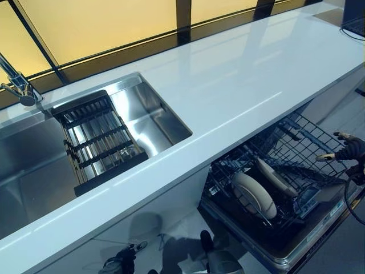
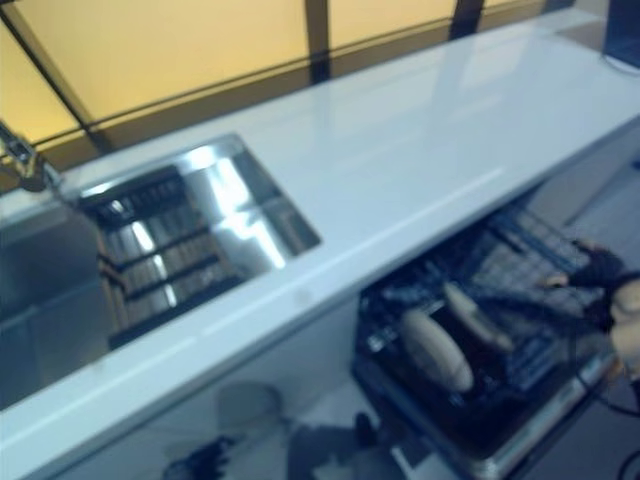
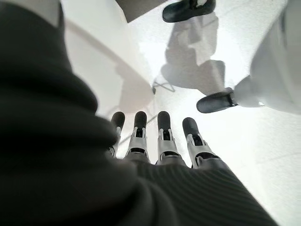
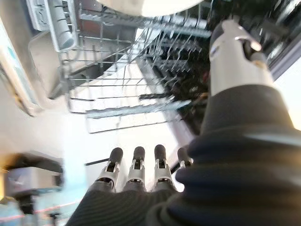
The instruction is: Take plates into dishwasher
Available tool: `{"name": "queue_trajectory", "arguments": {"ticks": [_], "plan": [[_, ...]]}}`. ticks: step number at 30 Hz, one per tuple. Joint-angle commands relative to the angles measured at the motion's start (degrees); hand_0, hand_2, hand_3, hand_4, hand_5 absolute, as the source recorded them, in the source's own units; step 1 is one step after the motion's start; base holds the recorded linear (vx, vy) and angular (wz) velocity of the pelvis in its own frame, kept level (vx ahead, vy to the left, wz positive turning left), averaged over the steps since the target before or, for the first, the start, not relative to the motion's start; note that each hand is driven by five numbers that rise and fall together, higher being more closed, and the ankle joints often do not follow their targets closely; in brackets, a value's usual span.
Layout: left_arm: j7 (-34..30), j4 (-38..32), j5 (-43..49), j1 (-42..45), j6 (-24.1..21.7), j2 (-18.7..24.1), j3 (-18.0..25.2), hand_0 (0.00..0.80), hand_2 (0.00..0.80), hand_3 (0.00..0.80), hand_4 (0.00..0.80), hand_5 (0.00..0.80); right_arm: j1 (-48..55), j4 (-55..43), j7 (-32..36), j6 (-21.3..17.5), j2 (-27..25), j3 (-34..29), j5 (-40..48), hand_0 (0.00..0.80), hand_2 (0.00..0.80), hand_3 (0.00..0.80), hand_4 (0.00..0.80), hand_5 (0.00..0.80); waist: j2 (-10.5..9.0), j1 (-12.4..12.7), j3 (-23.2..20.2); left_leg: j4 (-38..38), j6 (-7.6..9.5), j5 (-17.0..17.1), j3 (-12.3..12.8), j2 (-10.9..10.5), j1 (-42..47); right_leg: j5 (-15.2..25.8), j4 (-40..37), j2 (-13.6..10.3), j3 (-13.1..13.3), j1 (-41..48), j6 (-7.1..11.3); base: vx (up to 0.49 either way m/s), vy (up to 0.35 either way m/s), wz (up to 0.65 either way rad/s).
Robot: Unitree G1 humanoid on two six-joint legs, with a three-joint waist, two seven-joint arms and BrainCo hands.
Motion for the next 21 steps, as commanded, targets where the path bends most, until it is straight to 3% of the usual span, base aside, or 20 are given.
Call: {"name": "queue_trajectory", "arguments": {"ticks": [1, 5, 6, 9, 11, 13, 18, 21], "plan": [[1.5, 3.5, 0.9, -0.5, -0.3, 4.3, 2.1, 0.0, 0.0, 0.0, 0.0, 0.0, 1.0, 4.2, -4.9, -0.8, 1.0, -3.0, 2.5, 0.0, 0.0, 0.0, 0.0, 0.0, -4.73, 0.2, -2.8, 0.1, 1.82, -2.0, -0.5, 1.0, 1.1, -2.7, 0.2, -3.4, 1.5, 2.6, 4.04, -0.012, 0.06, -0.06], [1.9, 3.5, 0.8, -0.4, -0.2, 4.4, 2.4, 0.0, 0.0, 0.0, 0.0, 0.0, 2.9, 7.0, -5.6, -1.7, 1.5, -4.4, 2.3, 0.0, 0.0, 0.0, 0.0, 0.0, -4.64, -0.1, -2.2, 0.1, 2.22, -2.2, -0.1, 0.8, 2.0, -2.8, 0.9, -3.8, 1.6, 2.9, 3.95, -0.049, 0.119, -0.11], [1.9, 3.4, 0.9, -1.0, 0.1, 4.7, 2.0, 0.0, 0.0, 0.0, 0.0, 0.0, 4.1, 8.1, -4.9, -2.2, 1.6, -4.7, 1.9, 0.0, 0.0, 0.0, 0.0, 0.0, -4.55, -0.3, -1.3, 0.9, 2.77, -2.1, -0.1, 0.6, 2.4, -4.1, 5.0, -3.8, 1.6, 1.5, 3.77, -0.084, 0.153, -0.05], [1.8, 3.6, 1.1, -2.7, 0.6, 5.4, 1.4, 0.0, 0.0, 0.0, 0.0, 0.0, 6.4, 9.0, -6.2, -2.3, 2.7, -4.7, 2.7, 0.0, 0.0, 0.0, 0.0, 0.0, -5.44, -0.7, 0.7, 7.1, 4.18, -4.7, -1.2, -0.8, -0.2, -3.9, 8.2, -4.7, 2.5, -0.7, 4.11, -0.075, 0.14, -0.04], [1.3, 3.5, 2.2, -3.1, 1.0, 6.2, 1.3, 0.0, 0.0, 0.0, 0.0, 0.0, 7.3, 11.4, -6.8, -3.4, 3.2, -4.3, 4.0, 0.0, 0.0, 0.0, 0.0, 0.0, -6.58, -0.7, 1.6, 9.1, 5.12, -6.3, -0.7, -2.5, -1.1, -0.5, 5.0, -6.0, 3.0, -1.1, 5.29, -0.064, 0.079, -0.06], [1.3, 2.2, 3.6, -2.5, 1.1, 6.7, 0.5, 0.0, 0.0, 0.0, 0.0, 0.0, 9.3, 13.8, -6.4, -4.9, 4.1, -5.5, 4.0, 0.0, 0.0, 0.0, 0.0, 0.0, -6.8, -0.7, 2.5, 7.8, 4.94, -5.9, -0.6, -3.1, -1.2, 3.4, 0.9, -6.8, 2.8, -2.5, 6.49, -0.171, 0.044, -0.12], [3.1, 0.2, 0.6, -2.0, 2.9, 10.2, 0.9, 0.0, 0.0, 0.0, 0.0, 0.0, 10.9, 17.9, -3.5, -6.1, 7.1, -5.8, 2.5, 0.0, 0.0, 0.0, 0.0, 0.0, -5.34, 1.8, 4.0, 3.6, 5.92, -2.5, -1.2, -2.0, -2.4, 1.7, 12.1, -6.8, -0.3, -4.3, 5.45, -0.304, -0.057, -0.34], [2.3, 1.2, -2.1, -2.5, 3.2, 12.7, 3.4, 0.0, 0.0, 0.0, 0.0, 0.0, 10.0, 24.6, -2.1, -5.8, 9.7, -4.0, 5.2, 0.0, 0.0, 0.0, 0.0, 0.0, -4.27, 6.2, 3.0, 5.5, 6.65, -0.4, -3.2, 0.3, -8.0, -2.4, 20.8, -8.2, -3.0, -1.5, 3.54, -0.349, -0.278, -0.26]]}}
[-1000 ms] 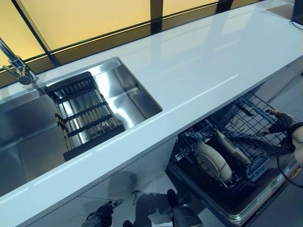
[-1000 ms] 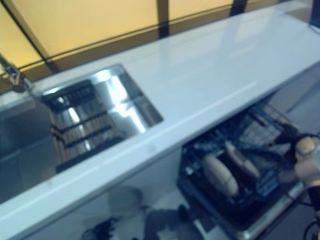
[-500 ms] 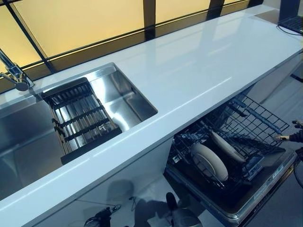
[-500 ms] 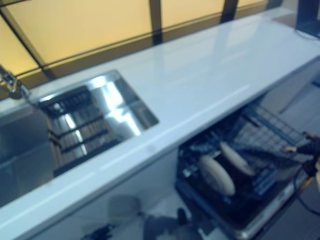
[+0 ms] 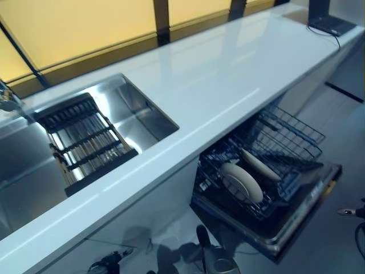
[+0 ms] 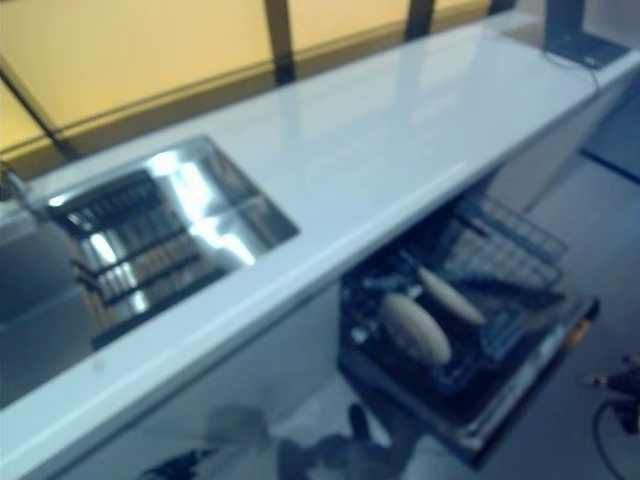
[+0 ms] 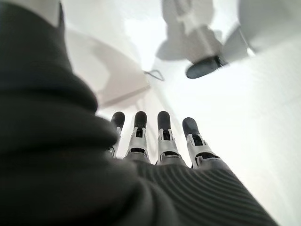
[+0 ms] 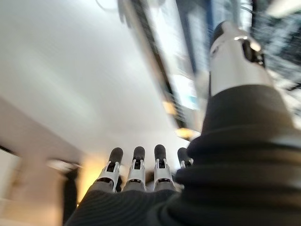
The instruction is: Take plates into dishwasher
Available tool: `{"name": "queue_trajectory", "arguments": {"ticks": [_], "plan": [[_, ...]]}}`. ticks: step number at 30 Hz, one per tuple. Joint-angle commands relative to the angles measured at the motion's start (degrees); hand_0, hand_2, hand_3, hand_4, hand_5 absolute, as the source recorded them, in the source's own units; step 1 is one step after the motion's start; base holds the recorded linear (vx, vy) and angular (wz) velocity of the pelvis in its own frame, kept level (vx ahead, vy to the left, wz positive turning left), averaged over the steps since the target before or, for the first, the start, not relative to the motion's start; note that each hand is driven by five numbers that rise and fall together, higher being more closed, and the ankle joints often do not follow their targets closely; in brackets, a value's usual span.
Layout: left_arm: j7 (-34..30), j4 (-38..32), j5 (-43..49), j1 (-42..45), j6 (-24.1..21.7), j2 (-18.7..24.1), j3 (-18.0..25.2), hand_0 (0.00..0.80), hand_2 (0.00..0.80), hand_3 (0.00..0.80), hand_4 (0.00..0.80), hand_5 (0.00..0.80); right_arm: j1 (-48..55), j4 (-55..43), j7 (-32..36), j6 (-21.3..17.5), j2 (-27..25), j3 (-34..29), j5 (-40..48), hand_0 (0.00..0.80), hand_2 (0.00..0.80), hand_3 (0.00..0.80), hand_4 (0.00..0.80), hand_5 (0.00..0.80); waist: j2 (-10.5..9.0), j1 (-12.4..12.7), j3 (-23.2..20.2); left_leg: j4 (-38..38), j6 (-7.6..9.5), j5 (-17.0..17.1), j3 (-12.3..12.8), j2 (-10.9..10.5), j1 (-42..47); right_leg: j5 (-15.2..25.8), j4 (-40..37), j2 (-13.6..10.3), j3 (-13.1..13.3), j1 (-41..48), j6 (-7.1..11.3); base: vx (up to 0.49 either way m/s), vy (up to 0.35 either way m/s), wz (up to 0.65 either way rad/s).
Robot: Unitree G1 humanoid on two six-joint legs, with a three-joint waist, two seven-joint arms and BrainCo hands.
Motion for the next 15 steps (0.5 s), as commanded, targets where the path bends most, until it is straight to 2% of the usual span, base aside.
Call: {"name": "queue_trajectory", "arguments": {"ticks": [1, 3, 4, 5, 6, 7, 10, 15], "plan": [[0.1, 0.6, -3.6, -2.8, 0.5, 4.8, 3.4, 0.0, 0.0, 0.0, 0.0, 0.0, -4.0, 5.7, 0.1, -2.3, 0.9, 1.1, 3.1, 0.0, 0.0, 0.0, 0.0, 0.0, -3.48, 5.8, -0.3, 7.7, 5.19, -2.5, -11.3, -1.8, -8.7, 1.2, 0.3, -6.3, 0.7, 10.0, -1.03, -0.35, -0.414, -0.23], [-0.9, 1.8, -4.5, -5.6, 0.6, 6.6, 3.5, 0.0, 0.0, 0.0, 0.0, 0.0, -6.3, 12.6, -1.0, -3.6, 2.6, 2.0, 6.2, 0.0, 0.0, 0.0, 0.0, 0.0, -5.15, 8.8, -0.6, 14.6, 4.65, -2.0, -11.6, -0.3, -16.9, -1.5, -4.7, -6.5, -1.9, 16.2, -1.11, -0.358, -0.472, -0.15], [-1.2, 2.1, -6.1, -6.6, 0.5, 7.1, 3.5, 0.0, 0.0, 0.0, 0.0, 0.0, -7.8, 15.8, -2.0, -4.4, 3.6, 3.3, 6.9, 0.0, 0.0, 0.0, 0.0, 0.0, -5.78, 10.1, -0.2, 17.5, 3.33, -3.0, -11.7, 1.4, -19.3, -3.9, -7.3, -6.5, -3.9, 17.8, -0.29, -0.301, -0.409, -0.02], [-1.0, 2.3, -7.8, -7.1, 0.4, 7.4, 3.5, 0.0, 0.0, 0.0, 0.0, 0.0, -9.0, 17.3, -2.3, -4.7, 4.1, 4.2, 7.2, 0.0, 0.0, 0.0, 0.0, 0.0, -5.8, 10.5, 0.2, 18.4, 3.34, -2.0, -11.3, 2.3, -20.3, -4.0, -8.3, -6.0, -4.5, 18.1, -0.18, -0.229, -0.356, -0.04], [-1.1, 2.4, -9.5, -7.6, 0.4, 7.8, 3.7, 0.0, 0.0, 0.0, 0.0, 0.0, -9.5, 18.3, -2.7, -4.7, 4.9, 5.1, 7.9, 0.0, 0.0, 0.0, 0.0, 0.0, -6.06, 10.9, 0.5, 18.7, 2.84, -1.6, -12.3, 3.0, -21.2, -5.1, -9.7, -5.2, -4.2, 18.9, 0.55, -0.273, -0.373, -0.13], [-1.1, 2.3, -12.6, -8.8, 0.5, 8.0, 4.2, 0.0, 0.0, 0.0, 0.0, 0.0, -9.8, 20.6, -3.0, -4.7, 5.8, 5.5, 9.2, 0.0, 0.0, 0.0, 0.0, 0.0, -6.34, 11.7, 0.8, 18.1, 1.43, 0.3, -13.2, 4.1, -22.3, -5.9, -11.6, -4.3, -5.4, 19.5, 0.79, -0.241, -0.342, -0.1], [-1.8, 2.1, -12.8, -8.5, -0.8, 5.4, 4.8, 0.0, 0.0, 0.0, 0.0, 0.0, -8.5, 23.5, -3.7, -4.6, 6.8, 3.7, 9.0, 0.0, 0.0, 0.0, 0.0, 0.0, -5.88, 11.9, 1.0, 14.7, 0.1, 2.3, -13.3, 3.9, -21.0, -6.2, -13.2, -4.1, -6.8, 20.8, 0.97, -0.131, -0.142, -0.1], [-2.4, 2.4, -12.0, -8.1, -1.4, 3.5, 4.3, 0.0, 0.0, 0.0, 0.0, 0.0, -7.6, 25.4, -2.4, -3.6, 7.3, 2.7, 9.0, 0.0, 0.0, 0.0, 0.0, 0.0, -5.06, 11.8, -0.4, 11.6, 0.21, 3.0, -14.4, 2.3, -18.9, -7.5, -11.7, -5.1, -6.8, 21.0, 1.09, -0.078, 0.004, 0.1]]}}
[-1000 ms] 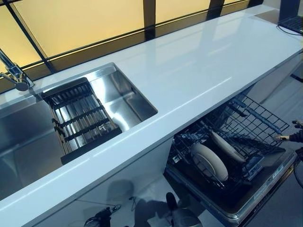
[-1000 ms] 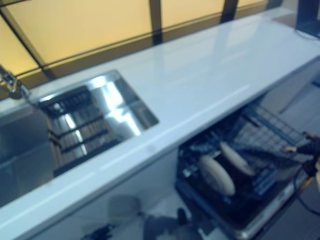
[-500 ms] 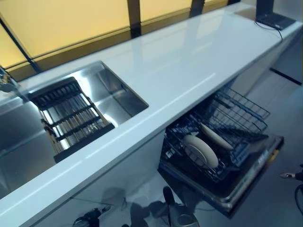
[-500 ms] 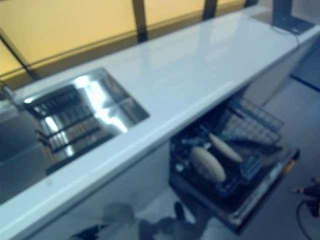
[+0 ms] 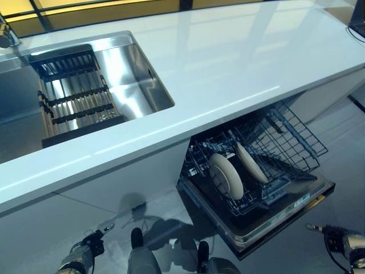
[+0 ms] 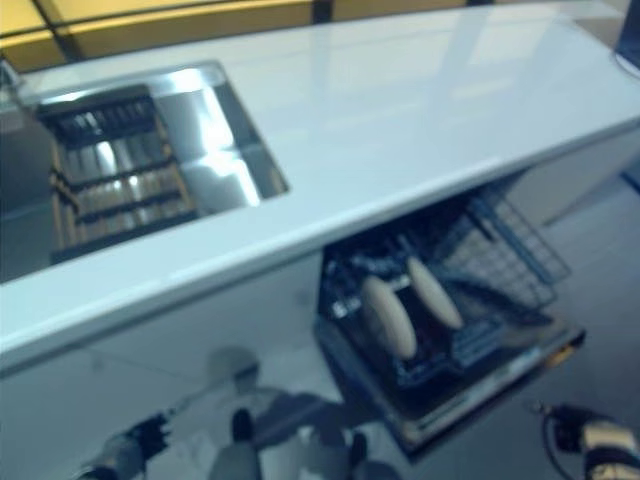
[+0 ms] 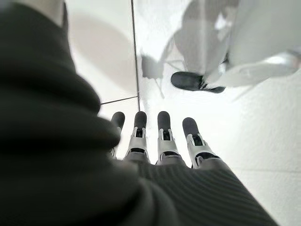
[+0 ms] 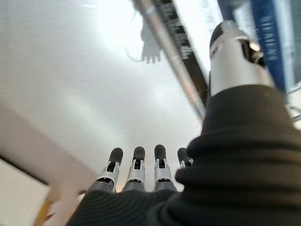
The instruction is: Take plates into dishwasher
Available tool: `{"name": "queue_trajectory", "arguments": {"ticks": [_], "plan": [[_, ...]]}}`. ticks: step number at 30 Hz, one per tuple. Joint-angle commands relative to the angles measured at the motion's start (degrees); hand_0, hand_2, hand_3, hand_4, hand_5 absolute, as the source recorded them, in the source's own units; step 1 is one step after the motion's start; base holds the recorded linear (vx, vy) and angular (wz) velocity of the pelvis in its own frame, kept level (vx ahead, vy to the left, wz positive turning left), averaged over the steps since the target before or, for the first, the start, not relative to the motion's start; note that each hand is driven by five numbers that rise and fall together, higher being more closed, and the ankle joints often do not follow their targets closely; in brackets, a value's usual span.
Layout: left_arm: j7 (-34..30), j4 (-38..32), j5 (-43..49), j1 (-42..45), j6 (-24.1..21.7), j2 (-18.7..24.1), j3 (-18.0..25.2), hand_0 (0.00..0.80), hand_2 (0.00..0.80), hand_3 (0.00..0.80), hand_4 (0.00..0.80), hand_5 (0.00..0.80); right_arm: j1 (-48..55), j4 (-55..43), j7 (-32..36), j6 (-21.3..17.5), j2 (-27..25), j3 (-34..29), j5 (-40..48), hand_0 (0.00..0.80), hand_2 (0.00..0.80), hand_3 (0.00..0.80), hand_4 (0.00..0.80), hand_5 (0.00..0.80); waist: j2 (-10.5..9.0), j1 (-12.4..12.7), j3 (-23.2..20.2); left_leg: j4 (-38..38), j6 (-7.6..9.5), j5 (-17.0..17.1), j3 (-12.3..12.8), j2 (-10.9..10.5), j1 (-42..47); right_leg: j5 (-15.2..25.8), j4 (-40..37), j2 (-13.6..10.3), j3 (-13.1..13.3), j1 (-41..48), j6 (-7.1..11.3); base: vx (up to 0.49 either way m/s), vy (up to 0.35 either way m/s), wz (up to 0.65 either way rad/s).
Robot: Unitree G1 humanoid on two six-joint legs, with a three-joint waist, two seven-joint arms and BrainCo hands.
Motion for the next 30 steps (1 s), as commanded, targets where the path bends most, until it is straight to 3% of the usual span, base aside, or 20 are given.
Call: {"name": "queue_trajectory", "arguments": {"ticks": [1, 6, 11, 16, 18, 20, 21, 23, 24, 25, 26, 28, 29, 30], "plan": [[-1.0, 1.7, 0.0, -1.8, -2.2, 0.5, 0.8, 0.0, 0.0, 0.0, 0.0, 0.0, 1.4, 0.9, -0.7, 0.5, -1.3, -1.0, 0.8, 0.0, 0.0, 0.0, 0.0, 0.0, -0.96, -0.2, -2.0, 2.6, 2.98, 1.0, -1.7, -0.7, -6.2, -2.3, 4.7, -4.7, -0.9, 6.1, 3.35, -0.065, 0.015, -0.02], [-0.9, 2.0, 0.2, -2.1, -1.7, 0.6, 0.6, 0.0, 0.0, 0.0, 0.0, 0.0, 1.6, 1.8, -0.6, 1.5, -1.0, -1.7, 1.3, 0.0, 0.0, 0.0, 0.0, 0.0, -0.55, -0.3, -3.5, 2.0, 3.43, 0.7, -2.2, -1.8, -4.4, -3.1, 5.8, -5.0, -0.7, 6.7, 2.9, -0.101, -0.013, 0.02], [-1.3, 2.3, 1.2, -3.3, -0.2, 1.2, 0.6, 0.0, 0.0, 0.0, 0.0, 0.0, 1.7, 3.0, 0.1, 1.2, -0.5, -1.8, 1.2, 0.0, 0.0, 0.0, 0.0, 0.0, -0.11, -0.7, -4.2, 1.0, 3.42, 1.3, -2.0, -1.4, -3.8, -4.4, 6.6, -3.8, 0.2, 7.1, 2.06, -0.171, -0.046, 0.01], [1.5, 3.6, -2.3, -4.6, 0.3, 3.0, 1.4, 0.0, 0.0, 0.0, 0.0, 0.0, 0.8, 2.5, 1.8, 0.9, -0.2, 0.2, -0.1, 0.0, 0.0, 0.0, 0.0, 0.0, 0.98, -0.5, -3.5, -1.0, 2.15, 4.6, -3.8, 0.7, -5.1, -8.8, 14.8, -0.4, -0.6, 2.7, -0.14, -0.271, -0.138, 0.04], [0.9, 3.7, -5.0, -1.5, -0.6, 2.9, 4.1, 0.0, 0.0, 0.0, 0.0, 0.0, 1.1, 2.5, 5.1, 2.1, -1.5, 0.7, -0.7, 0.0, 0.0, 0.0, 0.0, 0.0, 1.34, 0.1, -3.3, -8.7, 0.07, 8.7, -4.0, 2.6, -5.1, -9.4, 13.1, 2.4, -0.1, 3.7, -2.29, -0.128, -0.132, 0.03], [0.1, 2.5, -5.7, 0.7, -0.5, 1.9, 6.2, 0.0, 0.0, 0.0, 0.0, 0.0, 1.6, 2.7, 5.9, 3.0, -2.0, 0.4, -2.1, 0.0, 0.0, 0.0, 0.0, 0.0, 0.99, 0.3, -2.7, -9.2, -0.09, 9.3, -4.0, 2.8, -7.9, -8.4, 11.1, 4.4, 1.0, 4.8, -3.25, -0.243, -0.15, 0.05], [-0.4, 1.7, -5.8, 1.2, -0.3, 0.8, 6.9, 0.0, 0.0, 0.0, 0.0, 0.0, 1.8, 3.3, 4.8, 3.2, -1.9, 0.2, -1.2, 0.0, 0.0, 0.0, 0.0, 0.0, 0.44, 0.1, -2.0, -7.5, 0.66, 8.6, -3.0, 2.0, -6.5, -7.1, 9.4, 4.8, 1.3, 5.2, -3.73, -0.361, -0.152, 0.13], [-0.5, 1.5, -6.7, 0.3, -0.7, -0.6, 6.4, 0.0, 0.0, 0.0, 0.0, 0.0, 2.2, 4.5, 3.7, 3.6, -1.8, -0.5, -0.6, 0.0, 0.0, 0.0, 0.0, 0.0, -0.8, -1.5, -2.1, 6.7, 2.25, 3.7, 0.2, 1.3, -4.8, -4.3, 6.5, 4.1, -0.1, 3.9, -5.12, -0.437, -0.154, 0.38], [-0.4, 1.8, -7.0, -0.7, -0.7, -1.5, 5.9, 0.0, 0.0, 0.0, 0.0, 0.0, 2.4, 6.0, 2.5, 3.3, -1.6, -1.1, -0.2, 0.0, 0.0, 0.0, 0.0, 0.0, -2.06, -2.3, -2.5, 15.7, 3.23, -0.4, 0.0, 0.0, -4.0, -1.9, 4.3, 2.7, -1.0, 2.8, -5.53, -0.37, -0.108, 0.61], [-0.4, 1.9, -7.0, -1.1, -1.0, -1.9, 5.7, 0.0, 0.0, 0.0, 0.0, 0.0, 2.5, 6.8, 1.9, 3.0, -1.4, -1.4, 0.0, 0.0, 0.0, 0.0, 0.0, 0.0, -2.42, -2.6, -2.8, 18.0, 3.61, -2.0, -0.3, -0.7, -3.6, -0.9, 3.4, 2.2, -1.1, 2.4, -5.44, -0.327, -0.063, 0.77], [0.1, 1.9, -6.4, -1.5, -1.8, -2.9, 5.6, 0.0, 0.0, 0.0, 0.0, 0.0, 2.9, 8.4, 1.4, 2.3, -1.5, -2.5, 0.0, 0.0, 0.0, 0.0, 0.0, 0.0, -3.12, -3.4, -3.6, 24.0, 4.37, -5.2, -1.1, -3.5, -1.7, 1.3, 2.0, 1.3, -1.0, 1.0, -5.01, -0.235, 0.026, 0.39], [0.1, 1.9, -6.5, -1.6, -2.0, -3.3, 5.9, 0.0, 0.0, 0.0, 0.0, 0.0, 3.6, 9.1, 1.6, 2.6, -2.5, -4.3, -0.7, 0.0, 0.0, 0.0, 0.0, 0.0, -2.26, -4.7, -4.9, 23.6, 4.45, -7.5, -2.4, -6.6, 4.5, 2.5, 1.9, 1.9, -0.5, -0.7, -4.68, -0.223, 0.138, 0.19], [-0.1, 2.2, -6.6, -1.6, -2.1, -3.2, 5.8, 0.0, 0.0, 0.0, 0.0, 0.0, 4.2, 8.8, 1.9, 3.1, -3.1, -4.9, -1.2, 0.0, 0.0, 0.0, 0.0, 0.0, -1.17, -5.9, -5.9, 19.8, 4.65, -7.4, -3.2, -8.1, 7.9, 2.1, 3.1, 3.0, 0.2, -2.6, -4.72, -0.243, 0.263, 0.32], [0.0, 2.4, -6.4, -1.7, -1.5, -2.9, 5.3, 0.0, 0.0, 0.0, 0.0, 0.0, 4.5, 8.2, 2.2, 3.8, -3.8, -5.6, -1.8, 0.0, 0.0, 0.0, 0.0, 0.0, 0.58, -6.9, -6.7, 7.4, 5.28, -9.3, -3.3, -9.1, 13.4, 1.2, 5.6, 4.3, -0.6, -4.5, -4.21, -0.277, 0.251, 0.39]]}}
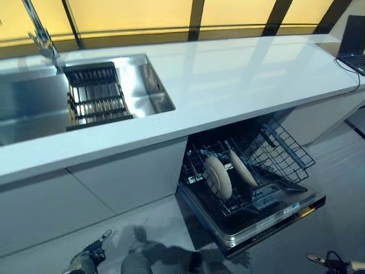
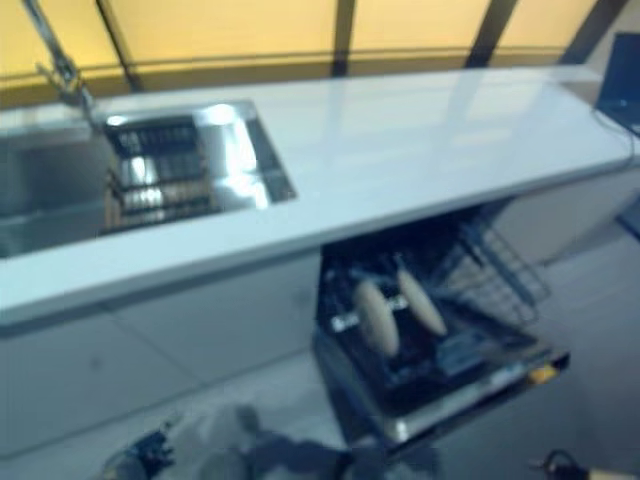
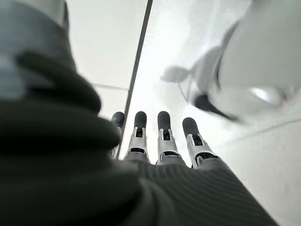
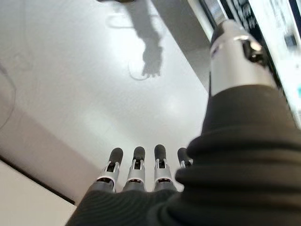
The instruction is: Take plates into dishwasher
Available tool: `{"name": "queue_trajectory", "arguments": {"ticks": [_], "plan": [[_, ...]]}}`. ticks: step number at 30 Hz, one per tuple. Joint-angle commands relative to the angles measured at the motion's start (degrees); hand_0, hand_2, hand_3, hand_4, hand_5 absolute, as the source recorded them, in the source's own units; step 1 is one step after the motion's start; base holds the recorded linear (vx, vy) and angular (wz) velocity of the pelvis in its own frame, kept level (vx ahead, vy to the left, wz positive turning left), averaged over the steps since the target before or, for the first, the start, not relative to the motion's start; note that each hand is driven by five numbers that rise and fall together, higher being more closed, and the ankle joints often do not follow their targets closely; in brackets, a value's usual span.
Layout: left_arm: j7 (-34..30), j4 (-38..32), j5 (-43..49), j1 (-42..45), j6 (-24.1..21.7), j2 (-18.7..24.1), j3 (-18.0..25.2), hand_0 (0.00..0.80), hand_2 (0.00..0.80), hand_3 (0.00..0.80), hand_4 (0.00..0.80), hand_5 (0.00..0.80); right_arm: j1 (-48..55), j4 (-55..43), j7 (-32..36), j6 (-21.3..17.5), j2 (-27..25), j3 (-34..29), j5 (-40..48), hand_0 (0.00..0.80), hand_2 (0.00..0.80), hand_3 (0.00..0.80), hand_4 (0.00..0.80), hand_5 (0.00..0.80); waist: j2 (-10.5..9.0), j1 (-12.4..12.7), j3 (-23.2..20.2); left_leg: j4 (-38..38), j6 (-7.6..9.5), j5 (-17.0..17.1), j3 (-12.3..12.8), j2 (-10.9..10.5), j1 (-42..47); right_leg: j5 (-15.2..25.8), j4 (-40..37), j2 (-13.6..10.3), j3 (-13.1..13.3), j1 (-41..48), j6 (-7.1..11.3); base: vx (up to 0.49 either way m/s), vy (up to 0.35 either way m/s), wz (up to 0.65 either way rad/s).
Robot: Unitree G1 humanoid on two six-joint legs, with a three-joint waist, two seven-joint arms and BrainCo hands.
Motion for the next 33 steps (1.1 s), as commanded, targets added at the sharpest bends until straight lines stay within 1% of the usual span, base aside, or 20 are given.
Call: {"name": "queue_trajectory", "arguments": {"ticks": [1, 2, 4, 6, 8, 12, 15, 16, 18, 19, 21, 22, 25, 27, 28, 29, 30, 31, 32, 33], "plan": [[-0.1, -0.3, -1.4, -3.4, -1.4, 1.5, -1.6, 0.0, 0.0, 0.0, 0.0, 0.0, 0.4, 1.7, -1.4, 1.7, -2.8, -0.1, -0.7, 0.0, 0.0, 0.0, 0.0, 0.0, 2.93, -2.4, -1.8, -23.7, 6.65, -2.8, -0.1, -3.5, 12.2, -0.5, 5.8, 6.4, 3.4, -6.4, 0.72, -0.325, 0.194, 0.45], [-0.2, -0.2, -1.4, -3.9, -1.4, 1.7, -2.2, 0.0, 0.0, 0.0, 0.0, 0.0, 0.3, 1.4, -2.2, 2.0, -2.0, 0.0, 0.8, 0.0, 0.0, 0.0, 0.0, 0.0, 2.83, -2.4, -1.4, -25.6, 7.36, -3.8, -0.9, -4.4, 12.4, 0.0, 7.2, 6.0, 2.9, -8.4, 1.49, -0.321, 0.066, 0.57], [-0.6, 0.0, -1.8, -4.2, -1.9, 2.0, -2.3, 0.0, 0.0, 0.0, 0.0, 0.0, -0.1, 1.5, -2.0, 2.0, -0.7, 0.5, 0.8, 0.0, 0.0, 0.0, 0.0, 0.0, 2.18, -2.1, -0.8, -26.4, 7.99, -4.4, -2.2, -5.2, 12.4, 2.4, 5.9, 5.5, 3.1, -9.6, 2.37, -0.287, -0.007, 0.59], [-1.2, 0.4, -1.0, -4.0, -1.9, 2.4, -1.9, 0.0, 0.0, 0.0, 0.0, 0.0, -0.9, 2.3, -2.0, 2.1, -0.5, 1.0, 1.5, 0.0, 0.0, 0.0, 0.0, 0.0, 1.81, -1.4, -0.2, -27.4, 8.03, -4.0, -1.9, -5.2, 12.4, 4.5, 3.8, 5.1, 2.5, -9.7, 3.31, -0.276, 0.013, 0.25], [-1.8, 1.3, -1.5, -2.9, -3.1, 2.7, -1.8, 0.0, 0.0, 0.0, 0.0, 0.0, -2.0, 3.0, -1.6, 3.2, -1.2, 1.6, 1.3, 0.0, 0.0, 0.0, 0.0, 0.0, 1.59, -0.8, -0.2, -28.2, 8.6, -3.7, -1.9, -5.8, 12.4, 5.7, 1.7, 4.9, 2.6, -9.3, 3.78, -0.244, 0.083, 0.03], [-2.5, 1.4, -0.6, -2.7, -4.2, 3.3, -1.8, 0.0, 0.0, 0.0, 0.0, 0.0, -1.6, 3.5, -1.1, 3.2, -1.2, 1.4, 0.5, 0.0, 0.0, 0.0, 0.0, 0.0, 1.13, -1.1, -0.2, -26.9, 9.33, -4.6, -1.1, -6.7, 12.0, 7.6, 0.3, 4.0, 3.1, -10.0, 4.75, -0.12, 0.081, -0.06], [-2.3, 0.7, 1.8, -3.3, -4.3, 3.9, -3.2, 0.0, 0.0, 0.0, 0.0, 0.0, 0.3, 3.7, -2.4, 1.7, 0.1, 0.2, 2.1, 0.0, 0.0, 0.0, 0.0, 0.0, 0.31, -1.7, 0.8, -25.5, 10.05, -5.4, -0.7, -8.1, 11.6, 12.1, -4.5, 3.0, 3.3, -11.4, 7.31, -0.143, 0.056, -0.11], [-2.1, 0.5, 1.8, -3.2, -4.1, 4.1, -3.5, 0.0, 0.0, 0.0, 0.0, 0.0, 0.9, 3.6, -2.4, 1.2, 0.2, -0.2, 2.5, 0.0, 0.0, 0.0, 0.0, 0.0, 0.52, -2.0, 1.0, -25.9, 9.92, -5.0, -1.1, -8.2, 11.7, 12.6, -5.4, 3.2, 3.6, -11.8, 7.57, -0.121, 0.037, -0.05], [-1.5, 0.1, 1.8, -2.7, -3.2, 4.3, -3.9, 0.0, 0.0, 0.0, 0.0, 0.0, 2.2, 3.3, -2.8, 0.2, 0.9, -2.2, 6.3, 0.0, 0.0, 0.0, 0.0, 0.0, 1.37, -2.7, 1.5, -26.8, 9.91, -3.7, -2.5, -8.0, 11.6, 13.4, -4.6, 3.2, 6.6, -13.1, 7.2, -0.124, 0.002, -0.04], [-1.8, 0.1, 1.8, -2.3, -3.1, 4.6, -3.7, 0.0, 0.0, 0.0, 0.0, 0.0, 2.6, 2.9, -2.8, 0.1, 1.2, -3.0, 7.1, 0.0, 0.0, 0.0, 0.0, 0.0, 1.53, -2.7, 1.5, -27.1, 10.06, -3.2, -2.7, -7.8, 11.5, 13.5, -3.7, 3.0, 7.1, -13.3, 7.08, -0.181, -0.05, -0.04], [-3.1, 0.5, 1.2, -0.7, -2.2, 5.7, -2.5, 0.0, 0.0, 0.0, 0.0, 0.0, 3.1, 2.0, -3.5, -0.3, 3.1, -4.2, 10.7, 0.0, 0.0, 0.0, 0.0, 0.0, 2.24, -1.6, 1.5, -28.4, 10.36, -1.8, -2.2, -7.0, 10.9, 13.5, 1.2, 1.1, 7.1, -12.3, 6.63, -0.243, -0.093, -0.06], [-3.7, 0.7, 1.2, -0.1, -1.5, 6.0, -1.6, 0.0, 0.0, 0.0, 0.0, 0.0, 2.9, 2.1, -3.7, -0.9, 4.6, -4.0, 12.0, 0.0, 0.0, 0.0, 0.0, 0.0, 2.73, -0.8, 1.3, -28.9, 10.48, -1.0, -1.8, -6.5, 10.3, 13.1, 4.1, -0.2, 7.8, -11.3, 6.29, -0.227, -0.103, -0.16], [-4.7, 1.6, 0.7, 0.3, -0.7, 6.1, -0.8, 0.0, 0.0, 0.0, 0.0, 0.0, 2.9, 2.6, -5.4, -3.2, 7.4, -3.7, 15.4, 0.0, 0.0, 0.0, 0.0, 0.0, 3.4, -0.1, 0.5, -27.9, 10.89, -0.6, -1.7, -5.4, 8.2, 11.9, 7.5, -2.2, 10.2, -9.6, 5.43, -0.178, -0.136, -0.45], [-5.3, 2.2, -0.1, 0.7, -0.2, 6.1, 0.2, 0.0, 0.0, 0.0, 0.0, 0.0, 2.8, 2.3, -5.9, -4.2, 9.6, -3.6, 18.9, 0.0, 0.0, 0.0, 0.0, 0.0, 3.6, 1.1, 0.2, -25.0, 10.7, -1.1, -1.2, -3.8, 6.2, 10.5, 8.5, -4.9, 9.4, -7.7, 4.75, -0.201, -0.275, -0.04], [-5.2, 2.4, -0.4, 0.6, -0.1, 5.9, 1.0, 0.0, 0.0, 0.0, 0.0, 0.0, 2.1, 2.2, -7.5, -4.5, 11.5, -3.3, 21.2, 0.0, 0.0, 0.0, 0.0, 0.0, 3.23, 2.3, 0.2, -22.0, 10.27, -2.0, 0.1, -2.1, 4.3, 9.3, 7.5, -7.0, 7.6, -6.1, 4.92, -0.237, -0.456, -0.29], [-4.7, 2.4, -0.4, 0.4, -0.1, 5.5, 1.8, 0.0, 0.0, 0.0, 0.0, 0.0, 1.4, 2.3, -8.3, -5.0, 12.9, -3.1, 21.9, 0.0, 0.0, 0.0, 0.0, 0.0, 2.63, 3.3, 0.5, -19.7, 9.46, -2.4, 2.0, -0.4, 3.1, 7.2, 4.6, -7.2, 4.3, -4.1, 5.6, -0.219, -0.516, -0.47], [-4.0, 2.3, -1.0, 0.4, -0.6, 4.9, 2.2, 0.0, 0.0, 0.0, 0.0, 0.0, 1.0, 2.3, -9.3, -5.0, 13.8, -2.7, 23.8, 0.0, 0.0, 0.0, 0.0, 0.0, 2.43, 3.8, 0.7, -19.0, 8.79, -2.2, 2.1, 0.7, 2.5, 5.7, 3.4, -6.8, 3.6, -3.3, 6.16, -0.127, -0.33, -0.48], [-3.8, 2.2, -1.2, 0.5, -0.7, 4.8, 2.3, 0.0, 0.0, 0.0, 0.0, 0.0, 1.0, 2.2, -9.4, -4.9, 13.9, -2.6, 24.0, 0.0, 0.0, 0.0, 0.0, 0.0, 2.44, 3.8, 0.7, -19.0, 8.67, -2.2, 2.1, 0.8, 2.4, 5.5, 3.4, -6.7, 3.6, -3.2, 6.15, -0.127, -0.269, -0.47], [-3.5, 2.0, -3.2, 0.4, -1.4, 4.2, 1.9, 0.0, 0.0, 0.0, 0.0, 0.0, 0.4, 2.7, -9.7, -5.4, 14.8, -1.7, 25.8, 0.0, 0.0, 0.0, 0.0, 0.0, 2.84, 3.7, 1.2, -19.8, 7.81, -0.9, 1.2, 1.8, 2.2, 3.1, 3.8, -4.9, 4.7, -3.6, 6.38, -0.126, -0.188, -0.4], [-3.7, 1.5, -3.0, 0.3, -1.4, 3.9, 1.9, 0.0, 0.0, 0.0, 0.0, 0.0, 0.3, 2.7, -9.8, -5.8, 15.2, -1.7, 26.6, 0.0, 0.0, 0.0, 0.0, 0.0, 3.06, 3.8, 1.4, -20.7, 7.44, -0.2, 1.2, 2.0, 2.3, 2.5, 4.1, -4.6, 4.2, -3.7, 6.43, -0.122, -0.171, -0.37]]}}
